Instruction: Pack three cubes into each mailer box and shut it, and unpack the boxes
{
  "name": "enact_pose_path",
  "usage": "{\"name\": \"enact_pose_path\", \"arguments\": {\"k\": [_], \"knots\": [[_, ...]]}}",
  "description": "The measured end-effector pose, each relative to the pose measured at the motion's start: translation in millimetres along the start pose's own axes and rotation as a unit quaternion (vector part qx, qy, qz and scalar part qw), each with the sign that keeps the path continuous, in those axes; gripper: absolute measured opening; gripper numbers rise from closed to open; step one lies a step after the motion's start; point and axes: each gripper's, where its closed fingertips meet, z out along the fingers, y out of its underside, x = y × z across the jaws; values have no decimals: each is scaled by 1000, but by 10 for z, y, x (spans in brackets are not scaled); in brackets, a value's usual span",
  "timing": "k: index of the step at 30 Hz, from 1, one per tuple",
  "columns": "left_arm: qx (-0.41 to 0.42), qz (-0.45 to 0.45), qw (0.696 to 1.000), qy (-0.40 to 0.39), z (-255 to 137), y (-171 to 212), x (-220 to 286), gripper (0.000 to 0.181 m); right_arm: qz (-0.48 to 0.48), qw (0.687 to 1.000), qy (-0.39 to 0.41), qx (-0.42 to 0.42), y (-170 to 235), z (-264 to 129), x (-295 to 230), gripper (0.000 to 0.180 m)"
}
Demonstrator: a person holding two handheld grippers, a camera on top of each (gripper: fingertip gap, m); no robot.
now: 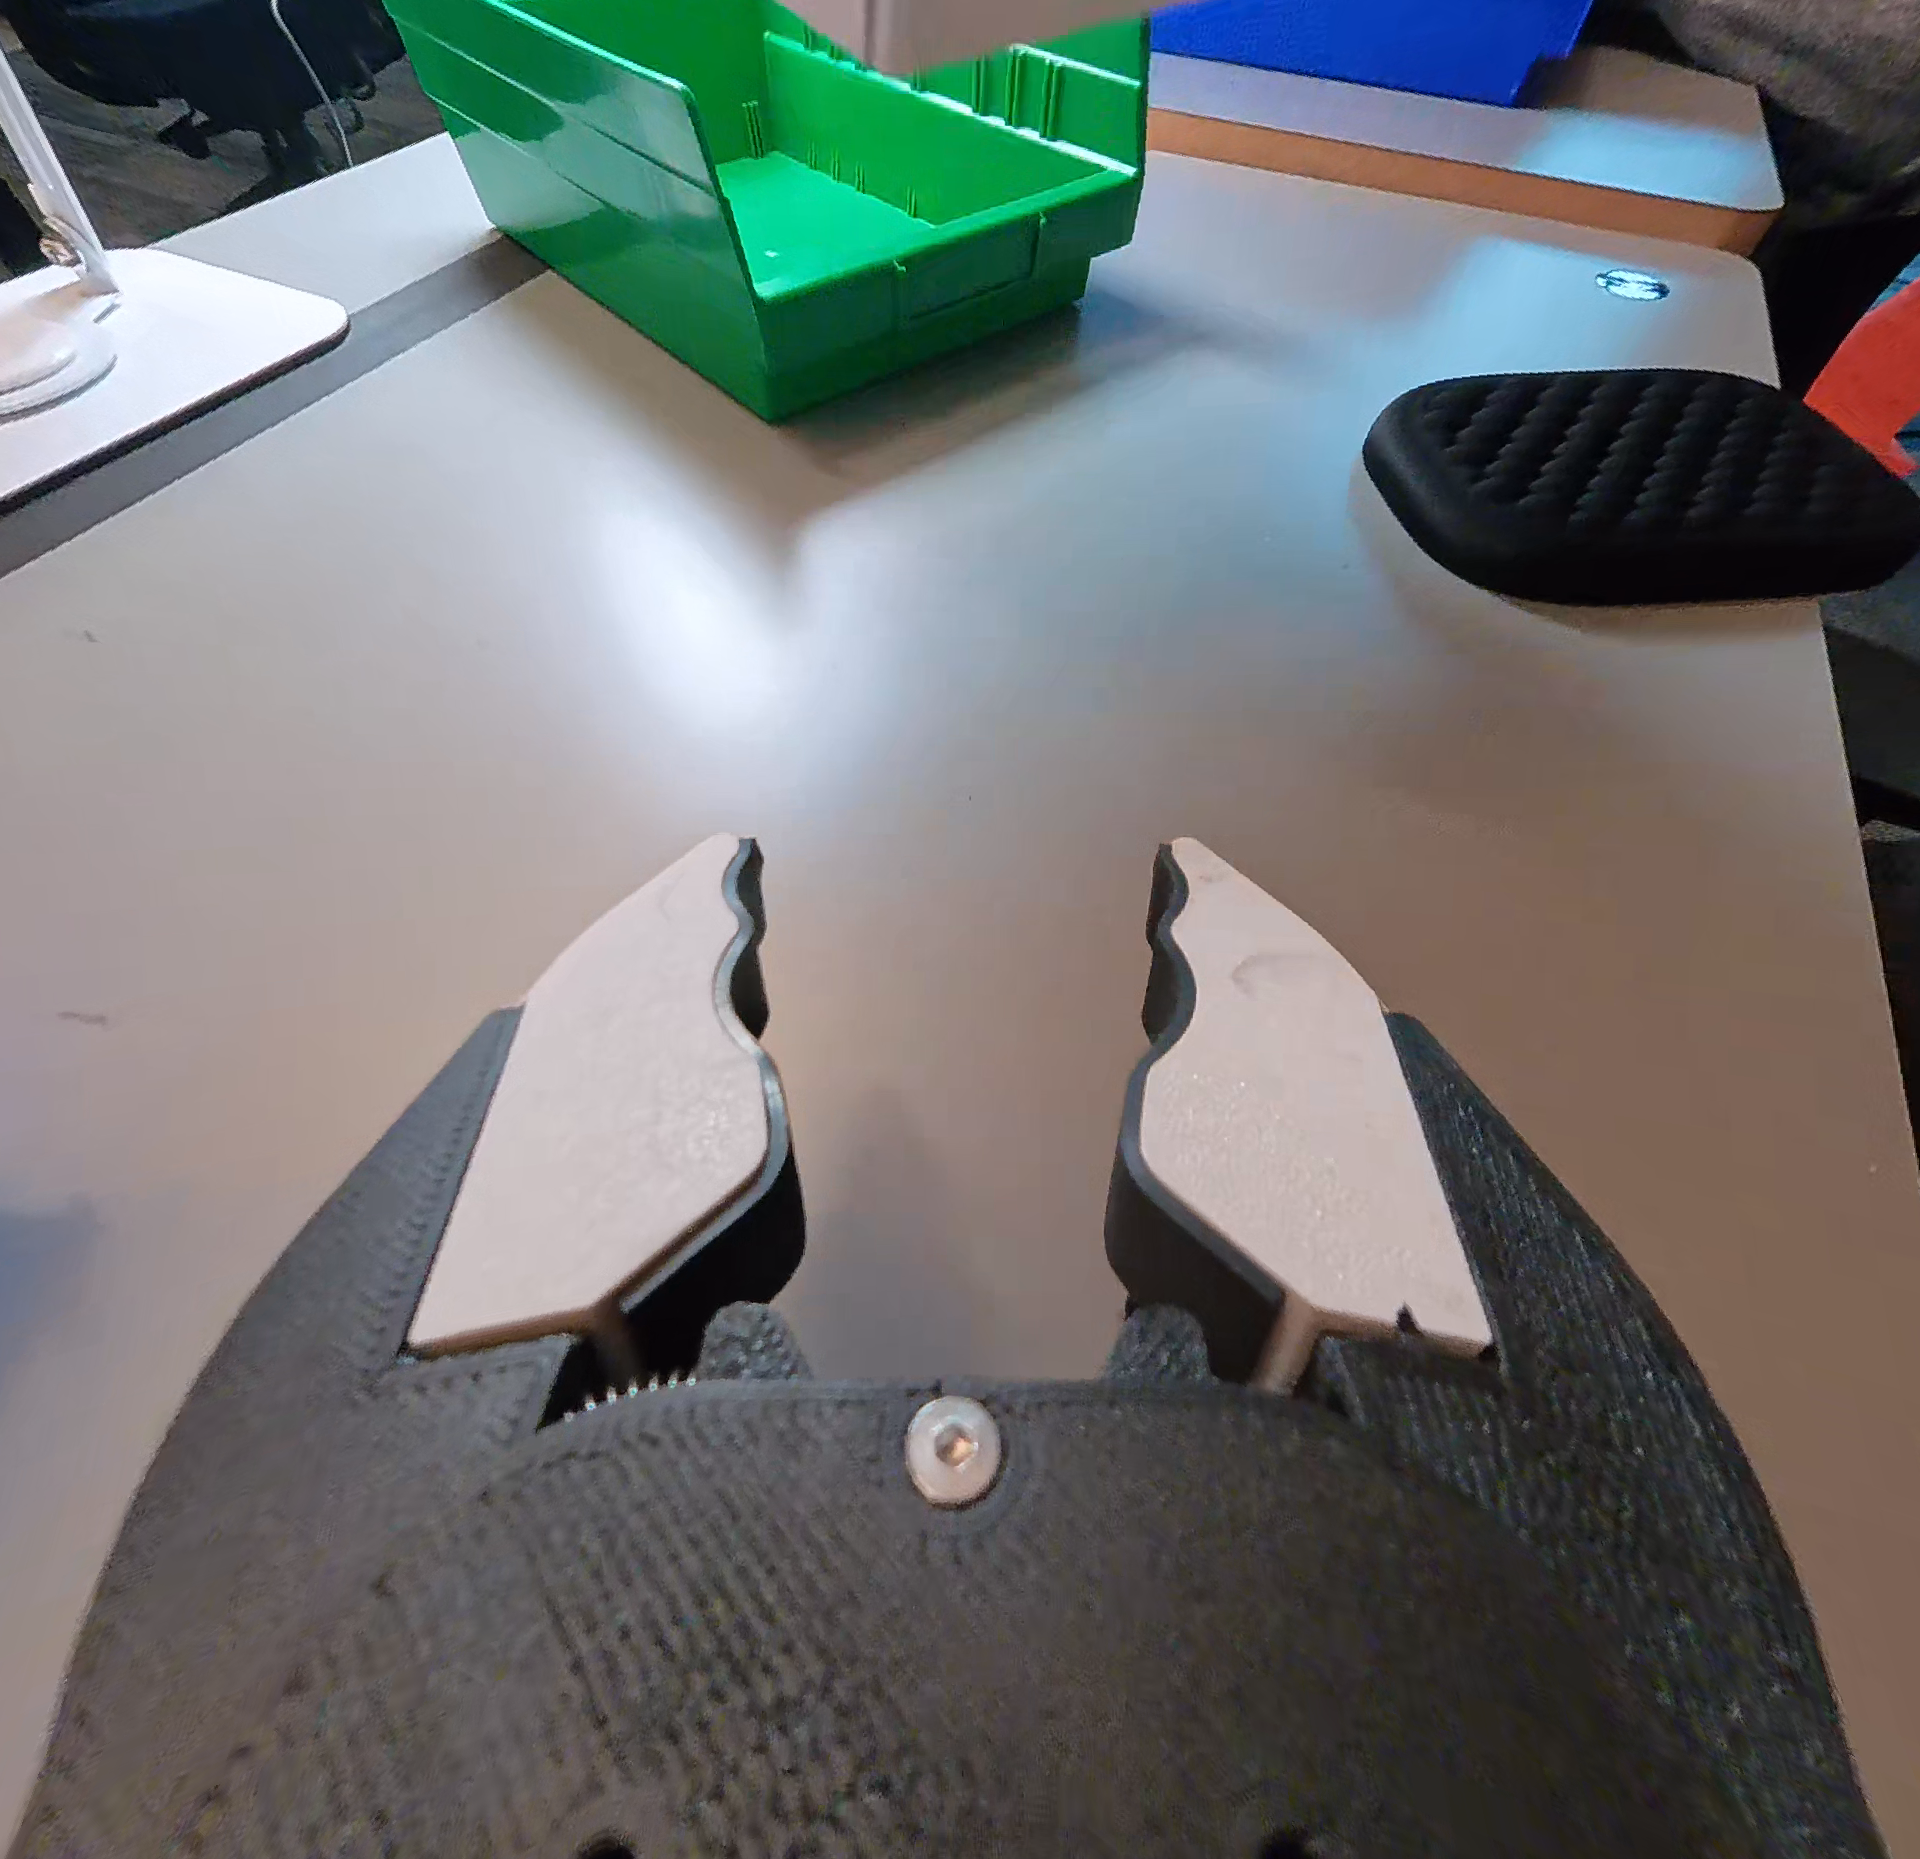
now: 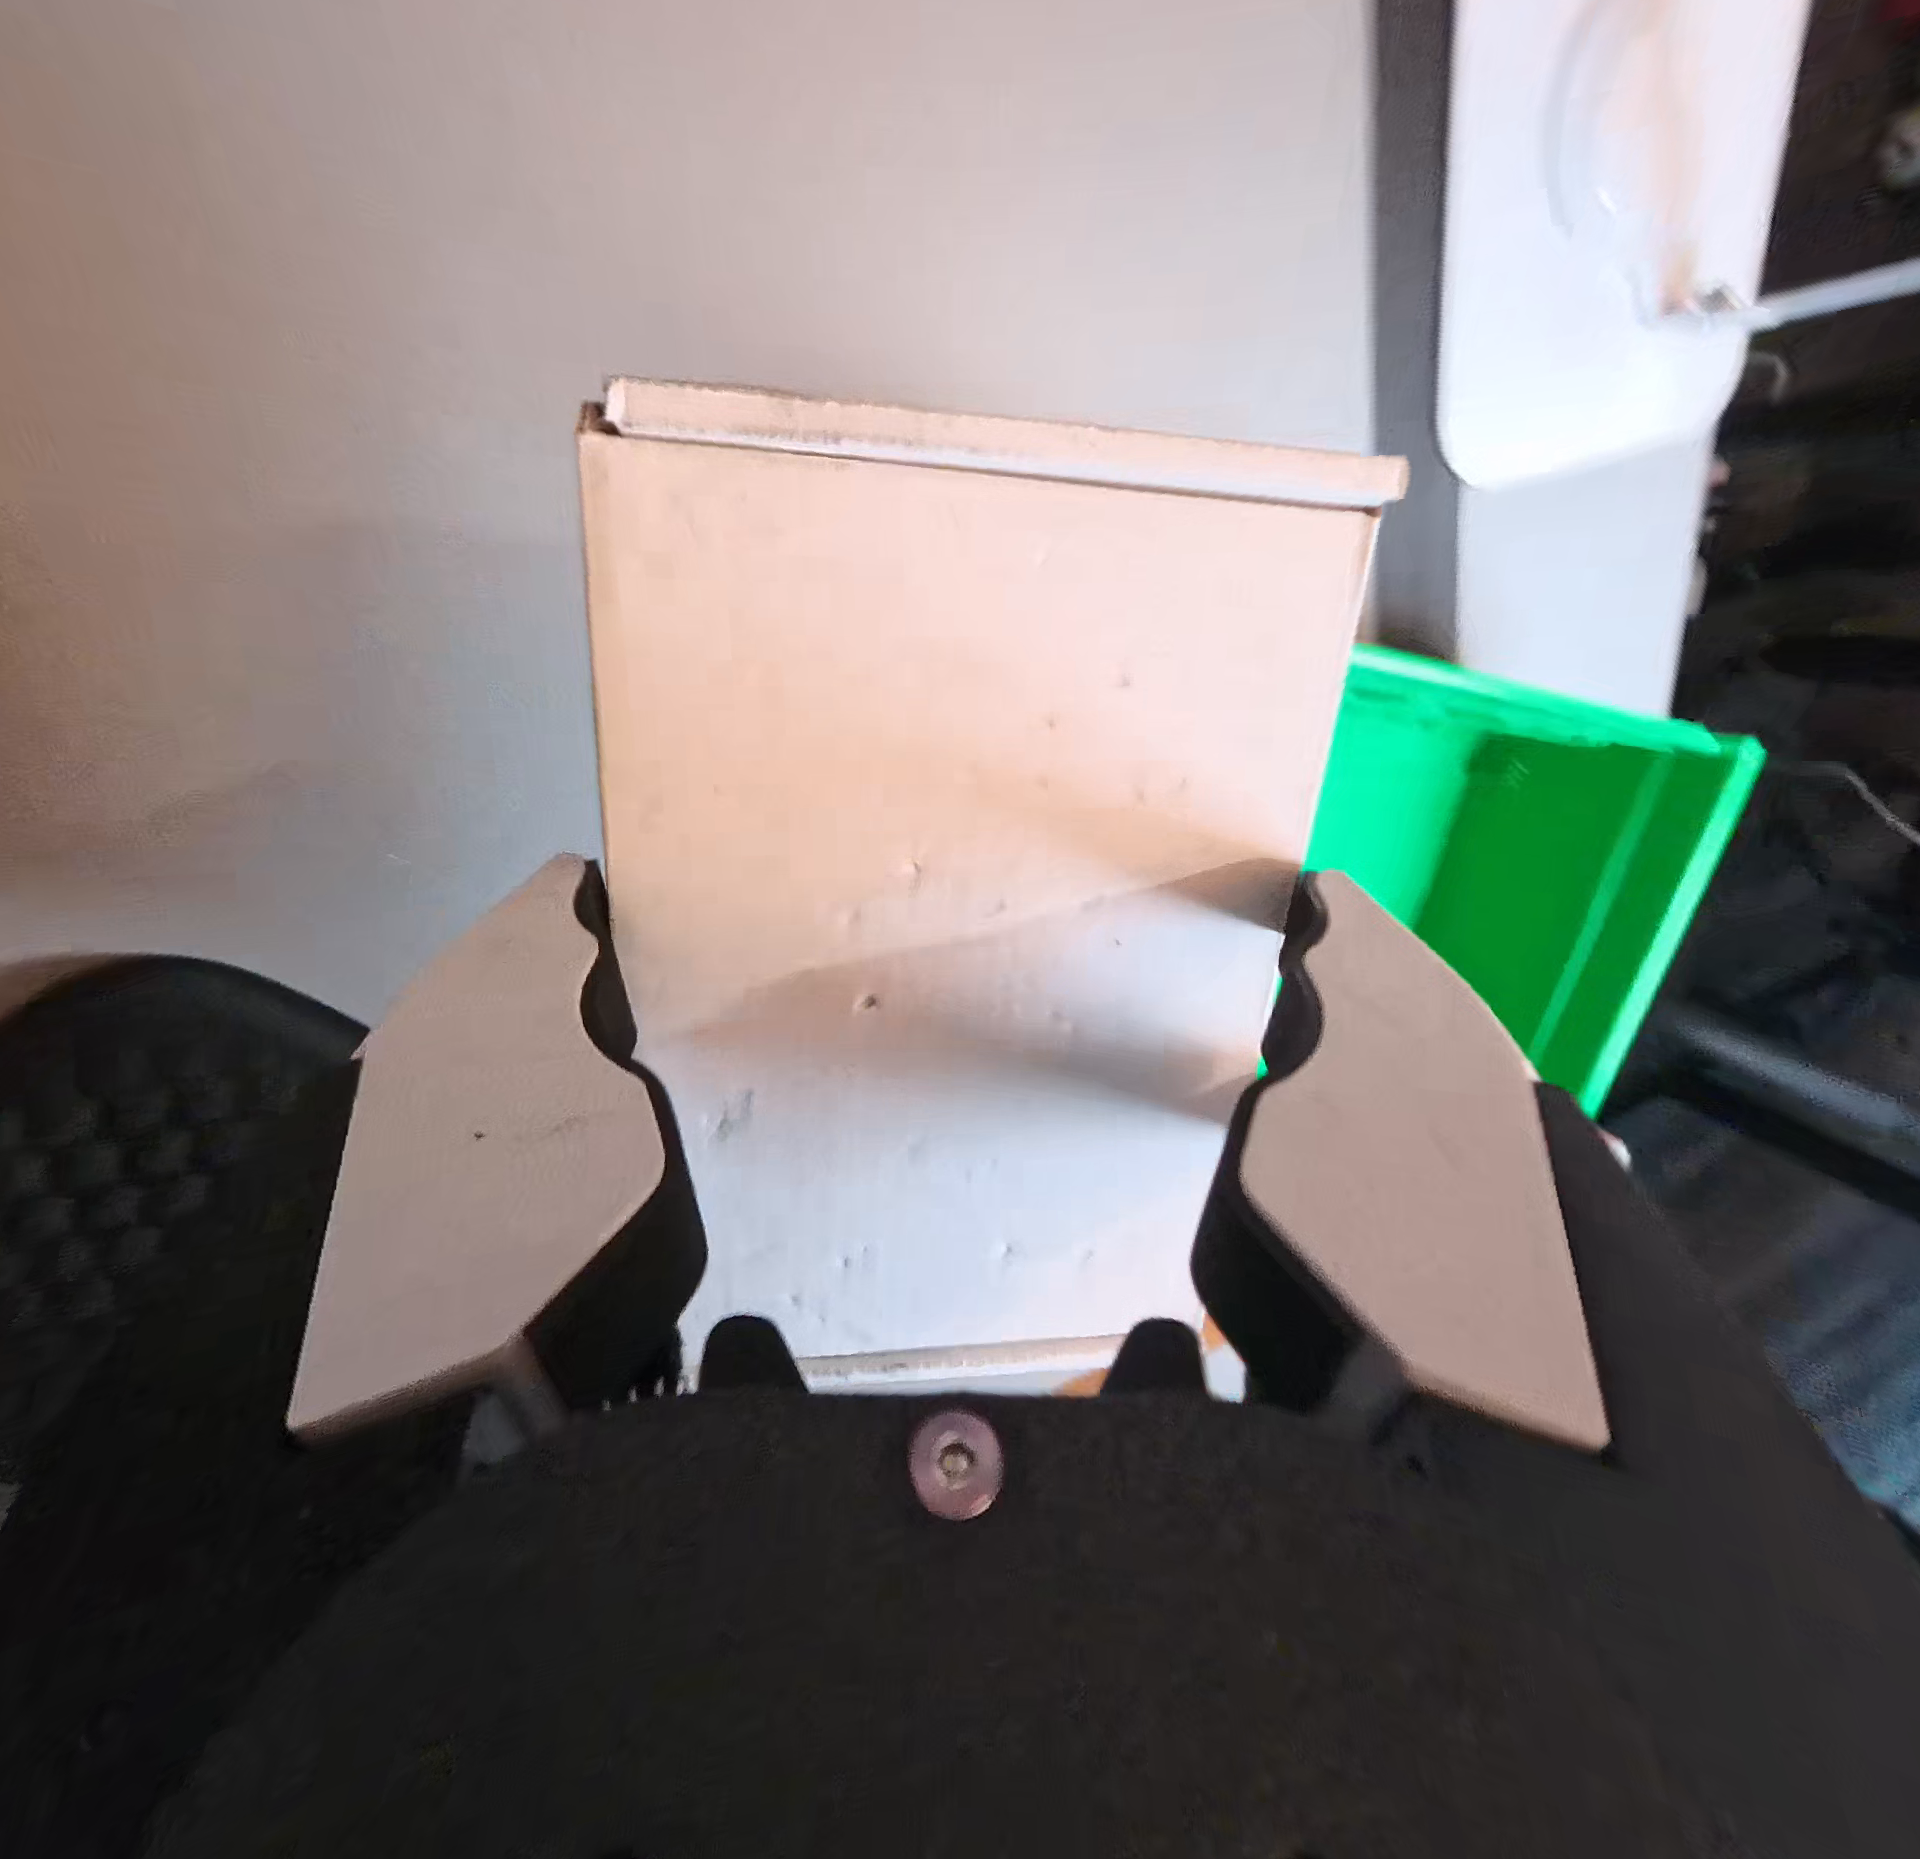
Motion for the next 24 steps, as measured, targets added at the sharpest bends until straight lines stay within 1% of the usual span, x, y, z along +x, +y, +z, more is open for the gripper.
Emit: {"name": "enact_pose_path", "arguments": {"k": [3,5,8,11,15,18,20,23,24], "knots": [[-4,2,1000,-1,24,20,18,71,28,999,25,-30,297,-20,461,120],[-6,5,1000,-2,38,34,22,71,40,997,38,-53,475,45,737,120],[-8,2,1000,-3,52,53,13,71,60,995,43,-70,655,258,1064,120],[-5,-4,1000,4,59,56,19,70,78,993,41,-79,790,591,1316,120],[13,-15,999,28,52,21,70,71,107,989,39,-96,1016,1097,1600,120],[24,-20,999,34,46,2,71,70,113,988,23,-105,1148,1417,1701,120],[26,-22,999,39,61,4,70,70,102,988,17,-111,1195,1558,1750,120],[23,-33,998,46,91,7,56,69,81,990,16,-115,1206,1655,1831,118],[23,-40,998,49,100,6,50,69,78,990,21,-113,1194,1660,1877,109]]}}
